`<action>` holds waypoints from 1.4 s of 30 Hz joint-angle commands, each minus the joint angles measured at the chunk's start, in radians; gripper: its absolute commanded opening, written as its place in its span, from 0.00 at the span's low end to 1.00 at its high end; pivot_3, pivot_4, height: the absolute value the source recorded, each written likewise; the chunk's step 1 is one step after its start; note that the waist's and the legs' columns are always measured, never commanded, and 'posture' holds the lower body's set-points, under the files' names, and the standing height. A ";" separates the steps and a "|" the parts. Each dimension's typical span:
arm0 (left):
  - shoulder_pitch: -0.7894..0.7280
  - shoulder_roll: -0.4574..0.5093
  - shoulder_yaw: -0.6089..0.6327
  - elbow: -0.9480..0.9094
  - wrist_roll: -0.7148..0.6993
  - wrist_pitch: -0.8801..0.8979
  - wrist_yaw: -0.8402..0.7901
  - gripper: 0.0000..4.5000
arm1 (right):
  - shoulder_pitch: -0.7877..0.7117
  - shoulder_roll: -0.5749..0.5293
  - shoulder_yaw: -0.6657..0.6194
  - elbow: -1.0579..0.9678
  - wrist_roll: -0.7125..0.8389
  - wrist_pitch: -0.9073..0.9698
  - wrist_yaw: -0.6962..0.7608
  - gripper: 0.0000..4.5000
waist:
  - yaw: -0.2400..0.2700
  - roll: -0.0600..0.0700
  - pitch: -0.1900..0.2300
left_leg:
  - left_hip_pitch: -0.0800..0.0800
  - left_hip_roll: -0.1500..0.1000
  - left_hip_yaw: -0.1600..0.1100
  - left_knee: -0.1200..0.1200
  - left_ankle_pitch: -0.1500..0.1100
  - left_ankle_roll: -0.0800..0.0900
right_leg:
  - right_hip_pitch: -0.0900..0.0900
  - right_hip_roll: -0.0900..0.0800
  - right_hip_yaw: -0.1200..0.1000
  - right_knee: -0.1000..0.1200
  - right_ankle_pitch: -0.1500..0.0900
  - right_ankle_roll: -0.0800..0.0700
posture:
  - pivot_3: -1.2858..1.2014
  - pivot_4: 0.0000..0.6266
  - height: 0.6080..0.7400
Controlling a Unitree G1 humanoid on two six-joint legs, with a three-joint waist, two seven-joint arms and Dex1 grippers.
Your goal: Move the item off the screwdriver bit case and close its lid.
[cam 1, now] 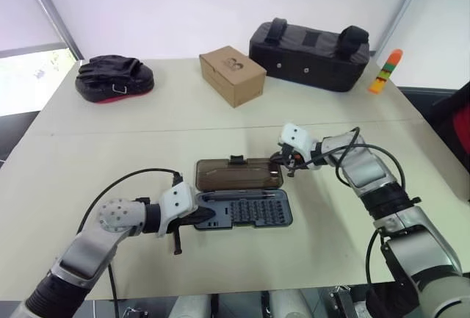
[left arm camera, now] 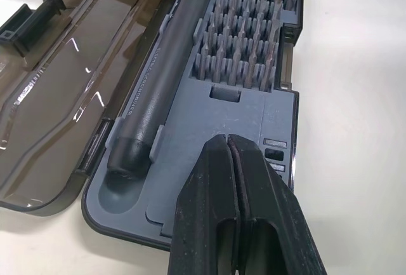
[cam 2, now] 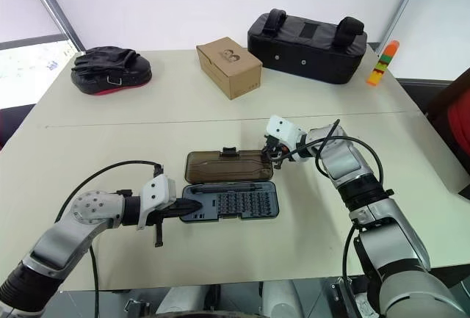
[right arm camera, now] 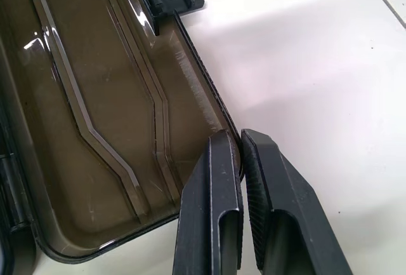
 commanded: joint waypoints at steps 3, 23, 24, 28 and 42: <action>0.028 -0.021 0.003 0.034 -0.009 0.043 0.016 0.00 | 0.005 -0.032 -0.067 -0.094 0.021 0.021 -0.015 0.01 | 0.002 0.001 0.001 | 0.000 0.000 0.000 0.000 0.000 0.000 | 0.000 0.000 0.000 0.000 0.000 0.000 | 0.52 0.24 1.00; 0.020 -0.085 0.066 -0.016 -0.120 0.012 -0.010 0.00 | 0.057 -0.065 -0.087 -0.247 0.025 0.035 -0.044 0.01 | 0.005 0.003 0.004 | -0.011 0.000 0.000 0.000 0.000 0.000 | -0.012 -0.001 0.000 -0.001 0.001 0.001 | 0.52 0.24 1.00; 0.018 -0.095 0.077 -0.027 -0.141 0.025 -0.003 0.00 | 0.058 -0.065 -0.087 -0.247 0.025 0.033 -0.044 0.01 | 0.005 0.003 0.005 | -0.012 0.000 0.000 0.000 0.000 0.000 | -0.012 -0.001 0.000 -0.001 0.001 0.002 | 0.52 0.24 1.00; 0.000 -0.104 0.113 -0.090 -0.219 0.109 0.020 0.00 | 0.058 -0.065 -0.084 -0.237 0.026 0.020 -0.046 0.01 | 0.004 0.003 0.007 | -0.012 0.000 0.000 -0.001 0.000 0.000 | -0.013 -0.001 0.000 -0.001 0.001 0.002 | 0.52 0.24 1.00; -0.216 -0.140 0.423 0.169 -0.383 0.255 0.207 0.00 | 0.064 -0.070 -0.091 -0.250 0.029 -0.033 -0.060 0.01 | 0.005 0.001 0.015 | -0.012 -0.001 0.000 -0.001 0.001 -0.001 | -0.013 0.000 0.000 -0.001 0.002 0.003 | 0.52 0.24 1.00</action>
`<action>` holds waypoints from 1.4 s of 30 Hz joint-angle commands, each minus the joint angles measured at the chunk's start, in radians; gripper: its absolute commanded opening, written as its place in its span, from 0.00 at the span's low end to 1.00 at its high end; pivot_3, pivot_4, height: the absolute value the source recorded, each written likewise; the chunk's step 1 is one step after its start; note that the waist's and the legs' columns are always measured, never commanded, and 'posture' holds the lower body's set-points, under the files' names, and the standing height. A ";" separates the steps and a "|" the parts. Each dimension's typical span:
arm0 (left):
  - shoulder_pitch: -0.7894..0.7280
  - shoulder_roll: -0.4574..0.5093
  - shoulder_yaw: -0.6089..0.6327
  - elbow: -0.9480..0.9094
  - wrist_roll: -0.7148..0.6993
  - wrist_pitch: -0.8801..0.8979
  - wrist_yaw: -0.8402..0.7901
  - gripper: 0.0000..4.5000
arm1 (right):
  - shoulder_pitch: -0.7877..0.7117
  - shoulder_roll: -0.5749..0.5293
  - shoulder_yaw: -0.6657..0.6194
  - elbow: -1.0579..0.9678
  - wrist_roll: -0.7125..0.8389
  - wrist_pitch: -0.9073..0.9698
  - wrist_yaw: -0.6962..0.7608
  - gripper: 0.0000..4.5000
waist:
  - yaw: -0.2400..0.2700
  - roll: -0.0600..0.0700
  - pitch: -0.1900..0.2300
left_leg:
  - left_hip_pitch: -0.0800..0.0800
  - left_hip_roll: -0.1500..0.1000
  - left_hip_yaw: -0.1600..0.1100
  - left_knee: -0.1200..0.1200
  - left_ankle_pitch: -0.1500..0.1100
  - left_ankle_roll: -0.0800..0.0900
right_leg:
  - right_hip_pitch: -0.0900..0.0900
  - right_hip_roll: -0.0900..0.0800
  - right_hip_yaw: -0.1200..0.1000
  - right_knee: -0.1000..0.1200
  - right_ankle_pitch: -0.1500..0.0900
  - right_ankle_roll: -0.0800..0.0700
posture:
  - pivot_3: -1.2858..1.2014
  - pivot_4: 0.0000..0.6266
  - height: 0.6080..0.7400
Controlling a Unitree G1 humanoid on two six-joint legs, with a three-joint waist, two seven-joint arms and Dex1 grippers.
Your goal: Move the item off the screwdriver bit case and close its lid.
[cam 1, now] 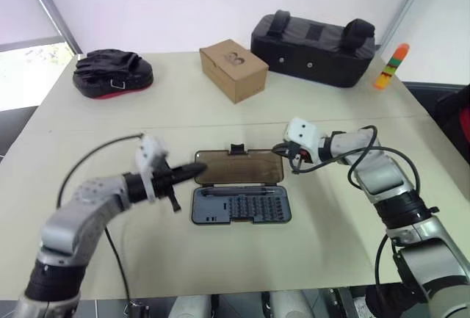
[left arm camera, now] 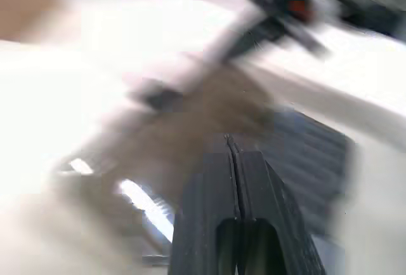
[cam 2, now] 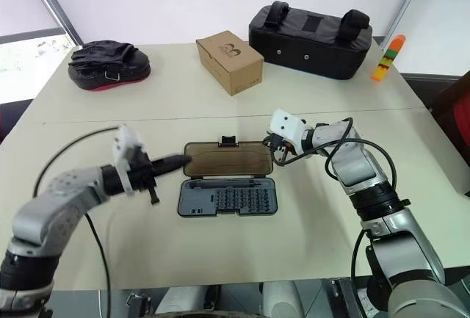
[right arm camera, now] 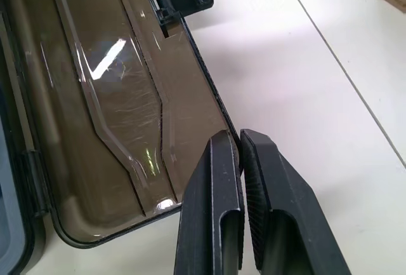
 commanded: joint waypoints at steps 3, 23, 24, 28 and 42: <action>-0.109 -0.025 0.052 0.259 0.071 -0.075 0.064 0.00 | -0.009 -0.010 -0.042 -0.044 0.010 -0.006 -0.015 0.01 | 0.000 0.000 0.000 | 0.000 -0.001 0.000 0.000 0.000 0.000 | 0.000 0.000 0.000 0.000 0.000 0.000 | 0.52 0.24 1.00; -0.436 -0.157 -0.196 1.005 0.325 -0.306 -0.344 0.00 | -0.005 0.001 -0.039 -0.081 0.015 0.035 -0.029 0.01 | 0.001 -0.001 0.001 | -0.001 -0.002 0.000 0.000 0.000 0.000 | -0.001 -0.001 0.000 0.000 0.000 0.000 | 0.52 0.24 1.00; -0.446 -0.165 -0.194 1.028 0.330 -0.311 -0.353 0.00 | -0.004 0.001 -0.039 -0.083 0.015 0.037 -0.029 0.01 | 0.002 -0.001 0.001 | -0.001 -0.002 0.000 0.000 0.000 0.000 | -0.001 -0.001 0.000 0.000 0.000 0.000 | 0.52 0.24 1.00; -0.467 -0.189 -0.198 1.092 0.367 -0.348 -0.372 0.00 | 0.006 0.003 -0.042 -0.104 0.027 0.060 -0.019 0.01 | 0.004 0.000 0.001 | -0.001 -0.002 0.000 0.000 0.000 0.000 | 0.000 -0.001 0.000 0.000 0.000 0.001 | 0.52 0.24 1.00; -0.498 -0.224 -0.157 1.144 0.399 -0.408 -0.376 0.00 | 0.033 -0.046 -0.141 -0.264 0.203 0.269 0.072 0.99 | 0.025 0.000 0.000 | 0.000 -0.003 0.000 0.000 0.000 0.000 | 0.001 -0.003 -0.001 0.000 0.000 0.001 | 0.52 0.24 1.00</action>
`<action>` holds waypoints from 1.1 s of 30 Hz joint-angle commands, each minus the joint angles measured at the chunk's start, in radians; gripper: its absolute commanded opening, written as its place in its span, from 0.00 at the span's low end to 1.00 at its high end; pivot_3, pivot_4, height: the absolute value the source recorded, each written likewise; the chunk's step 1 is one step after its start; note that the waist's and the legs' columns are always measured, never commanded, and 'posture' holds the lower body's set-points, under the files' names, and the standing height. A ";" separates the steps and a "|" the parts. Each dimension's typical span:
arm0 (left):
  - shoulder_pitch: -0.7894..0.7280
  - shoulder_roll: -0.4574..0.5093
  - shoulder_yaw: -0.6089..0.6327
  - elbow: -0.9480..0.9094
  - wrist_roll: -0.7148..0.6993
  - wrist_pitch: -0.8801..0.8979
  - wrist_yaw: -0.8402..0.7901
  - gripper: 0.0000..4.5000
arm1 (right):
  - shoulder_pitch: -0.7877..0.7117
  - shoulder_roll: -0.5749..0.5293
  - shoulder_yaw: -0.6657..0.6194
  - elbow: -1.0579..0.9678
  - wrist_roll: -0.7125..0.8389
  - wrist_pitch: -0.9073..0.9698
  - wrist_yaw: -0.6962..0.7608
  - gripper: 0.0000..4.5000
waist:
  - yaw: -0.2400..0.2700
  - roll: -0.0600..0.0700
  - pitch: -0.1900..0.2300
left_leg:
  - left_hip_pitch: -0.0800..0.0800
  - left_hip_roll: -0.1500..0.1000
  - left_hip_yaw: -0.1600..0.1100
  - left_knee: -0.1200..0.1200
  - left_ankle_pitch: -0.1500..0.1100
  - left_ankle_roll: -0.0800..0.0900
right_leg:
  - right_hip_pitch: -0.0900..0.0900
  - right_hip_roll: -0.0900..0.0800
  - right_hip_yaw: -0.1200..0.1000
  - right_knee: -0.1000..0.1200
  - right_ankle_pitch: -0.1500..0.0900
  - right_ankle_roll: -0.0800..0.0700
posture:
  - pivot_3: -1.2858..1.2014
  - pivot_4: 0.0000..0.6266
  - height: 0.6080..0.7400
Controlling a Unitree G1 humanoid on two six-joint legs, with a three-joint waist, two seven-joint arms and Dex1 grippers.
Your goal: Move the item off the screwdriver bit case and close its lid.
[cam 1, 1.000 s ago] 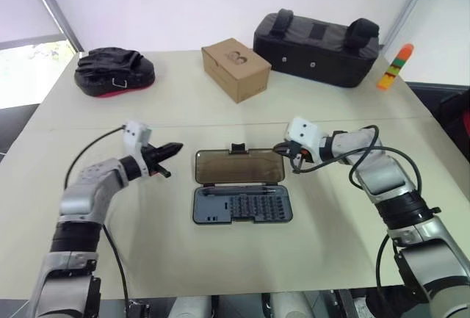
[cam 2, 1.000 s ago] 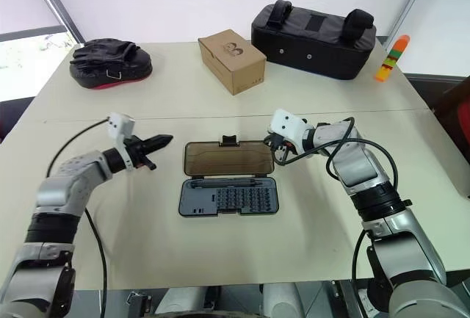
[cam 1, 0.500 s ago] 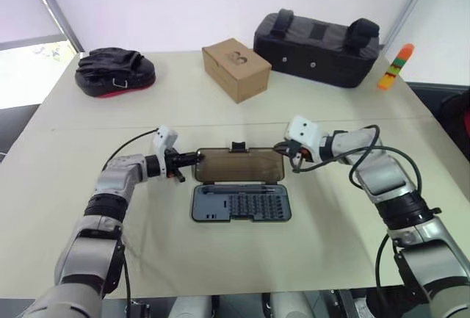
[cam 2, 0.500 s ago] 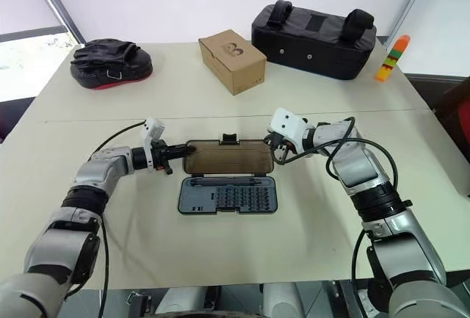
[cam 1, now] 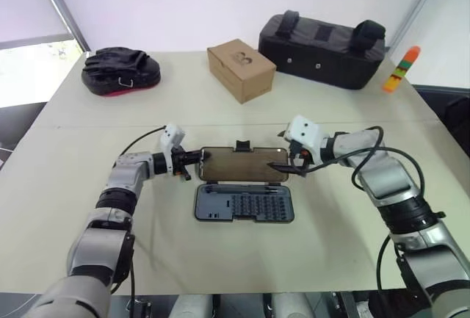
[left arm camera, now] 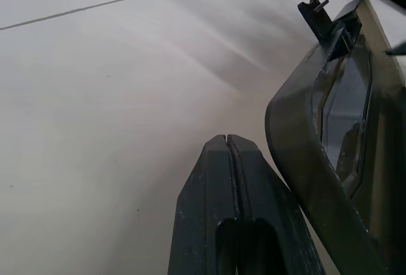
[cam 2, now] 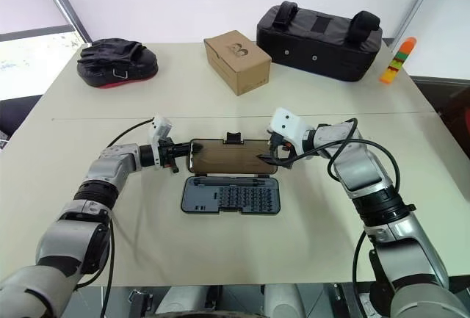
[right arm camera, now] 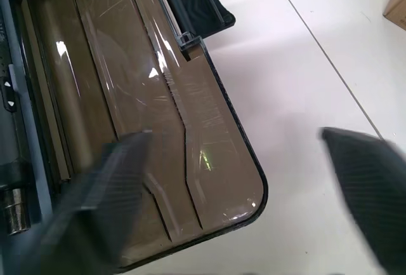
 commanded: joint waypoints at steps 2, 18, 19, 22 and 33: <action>0.006 -0.018 0.012 0.007 -0.003 0.016 -0.015 0.00 | 0.000 -0.024 -0.159 -0.154 0.214 0.169 0.070 0.99 | 0.003 0.000 0.000 | 0.000 0.000 0.000 0.000 0.000 0.000 | 0.000 0.000 0.000 0.000 0.000 0.000 | 0.52 0.24 1.00; 0.107 0.033 0.015 -0.467 -0.128 0.301 -0.129 0.00 | -0.003 -0.014 -0.418 -0.210 0.556 0.378 -0.035 0.99 | 0.000 -0.001 0.001 | -0.016 0.000 -0.001 0.002 0.000 0.000 | -0.016 -0.001 0.000 0.001 0.000 0.000 | 0.52 0.24 1.00; 0.113 0.040 0.013 -0.495 -0.137 0.319 -0.133 0.00 | -0.002 -0.018 -0.418 -0.210 0.562 0.377 -0.041 0.99 | 0.000 -0.001 0.001 | -0.016 0.000 0.000 0.002 0.000 0.000 | -0.016 -0.001 0.000 0.001 0.000 0.000 | 0.52 0.24 1.00; 0.142 0.069 -0.006 -0.603 -0.173 0.386 -0.155 0.00 | -0.007 -0.031 -0.423 -0.202 0.575 0.379 -0.055 0.99 | -0.001 -0.001 0.001 | -0.016 0.000 0.000 0.002 0.000 0.000 | -0.016 -0.001 0.000 0.001 0.000 0.000 | 0.52 0.24 1.00; 0.243 0.112 -0.164 -0.931 -0.230 0.488 -0.183 0.00 | -0.013 -0.051 -0.400 -0.168 0.565 0.364 -0.098 0.99 | 0.002 0.000 0.001 | -0.016 0.000 0.000 0.002 0.000 0.000 | -0.015 -0.001 0.000 0.000 0.000 0.000 | 0.52 0.24 1.00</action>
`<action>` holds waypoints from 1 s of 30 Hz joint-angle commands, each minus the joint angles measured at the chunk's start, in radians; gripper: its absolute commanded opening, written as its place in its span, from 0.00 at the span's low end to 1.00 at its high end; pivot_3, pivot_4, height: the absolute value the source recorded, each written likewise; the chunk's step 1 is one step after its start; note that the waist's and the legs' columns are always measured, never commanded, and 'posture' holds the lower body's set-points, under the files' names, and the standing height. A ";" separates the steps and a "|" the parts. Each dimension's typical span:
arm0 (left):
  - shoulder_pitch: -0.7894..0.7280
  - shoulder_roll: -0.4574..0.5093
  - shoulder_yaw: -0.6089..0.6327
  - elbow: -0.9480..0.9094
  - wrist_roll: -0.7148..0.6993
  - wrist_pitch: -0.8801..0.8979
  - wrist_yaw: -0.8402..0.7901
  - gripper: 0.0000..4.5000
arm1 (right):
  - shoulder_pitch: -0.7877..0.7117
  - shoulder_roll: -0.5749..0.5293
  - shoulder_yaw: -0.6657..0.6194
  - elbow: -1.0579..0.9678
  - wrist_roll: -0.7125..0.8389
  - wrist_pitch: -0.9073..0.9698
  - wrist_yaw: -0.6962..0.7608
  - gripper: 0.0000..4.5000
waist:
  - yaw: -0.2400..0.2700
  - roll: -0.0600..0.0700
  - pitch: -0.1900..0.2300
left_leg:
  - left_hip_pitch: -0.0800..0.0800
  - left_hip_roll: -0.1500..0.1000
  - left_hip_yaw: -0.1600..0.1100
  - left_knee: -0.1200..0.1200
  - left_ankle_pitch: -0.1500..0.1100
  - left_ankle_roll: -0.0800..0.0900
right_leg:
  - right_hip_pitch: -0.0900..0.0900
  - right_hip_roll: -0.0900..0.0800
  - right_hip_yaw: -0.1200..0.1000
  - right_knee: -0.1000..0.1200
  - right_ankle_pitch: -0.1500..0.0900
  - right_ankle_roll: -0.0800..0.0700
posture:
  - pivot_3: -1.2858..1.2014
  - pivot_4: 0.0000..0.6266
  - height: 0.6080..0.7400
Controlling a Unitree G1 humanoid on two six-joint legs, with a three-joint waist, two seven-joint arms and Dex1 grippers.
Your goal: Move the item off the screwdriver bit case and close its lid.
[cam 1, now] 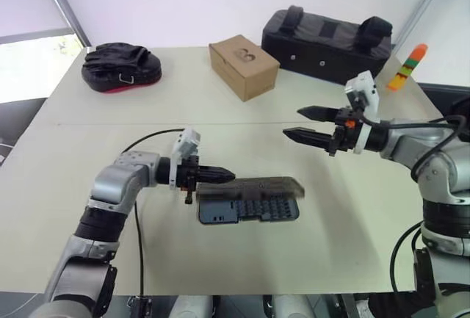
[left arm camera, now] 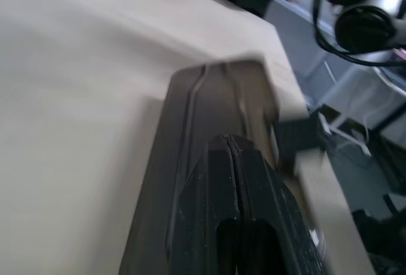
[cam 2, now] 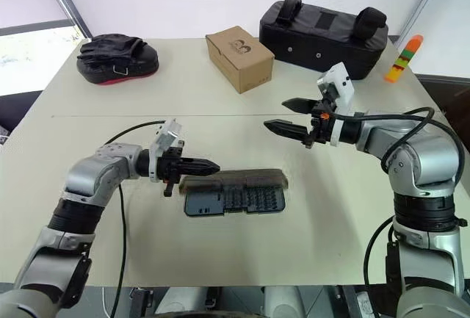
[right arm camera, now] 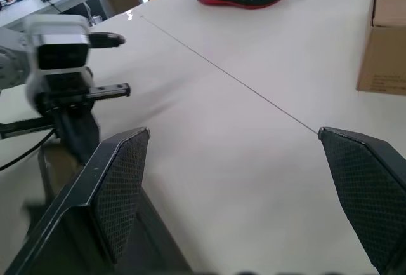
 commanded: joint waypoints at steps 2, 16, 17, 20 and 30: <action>0.029 0.024 -0.068 -0.068 0.006 -0.023 -0.014 0.00 | -0.030 -0.014 -0.008 -0.007 0.013 -0.019 -0.013 0.99 | -0.003 0.000 0.000 | 0.000 0.000 0.000 0.000 0.000 0.000 | 0.000 0.000 0.000 0.000 0.000 0.000 | 0.52 0.24 1.00; -0.124 0.026 0.036 0.192 0.025 -0.130 0.062 0.00 | 0.049 -0.047 0.094 -0.238 0.144 0.082 0.047 0.01 | -0.003 0.000 0.000 | 0.000 0.000 0.000 0.000 0.000 0.000 | 0.000 0.001 0.000 0.000 0.000 0.000 | 0.52 0.24 1.00; -0.141 0.024 0.026 0.243 0.050 -0.168 0.063 0.00 | 0.071 -0.047 0.124 -0.275 0.154 0.089 0.053 0.01 | -0.003 0.000 0.000 | 0.000 0.000 0.000 0.000 0.000 0.000 | 0.000 0.001 0.000 0.000 0.000 0.000 | 0.52 0.24 1.00; -0.200 0.004 -0.011 0.404 0.126 -0.284 0.060 0.00 | 0.124 -0.048 0.227 -0.362 0.134 0.074 0.053 0.01 | 0.000 0.000 0.000 | 0.000 0.000 0.000 0.001 0.000 0.000 | 0.000 0.001 -0.001 0.000 0.000 0.000 | 0.52 0.24 1.00; -0.411 -0.156 -0.095 0.877 0.303 -0.514 0.021 0.00 | 0.204 -0.110 0.434 -0.546 -0.014 0.003 -0.012 0.01 | 0.001 -0.001 0.001 | -0.001 -0.001 0.000 0.003 0.000 0.001 | 0.001 0.001 -0.002 0.000 0.000 0.000 | 0.52 0.24 1.00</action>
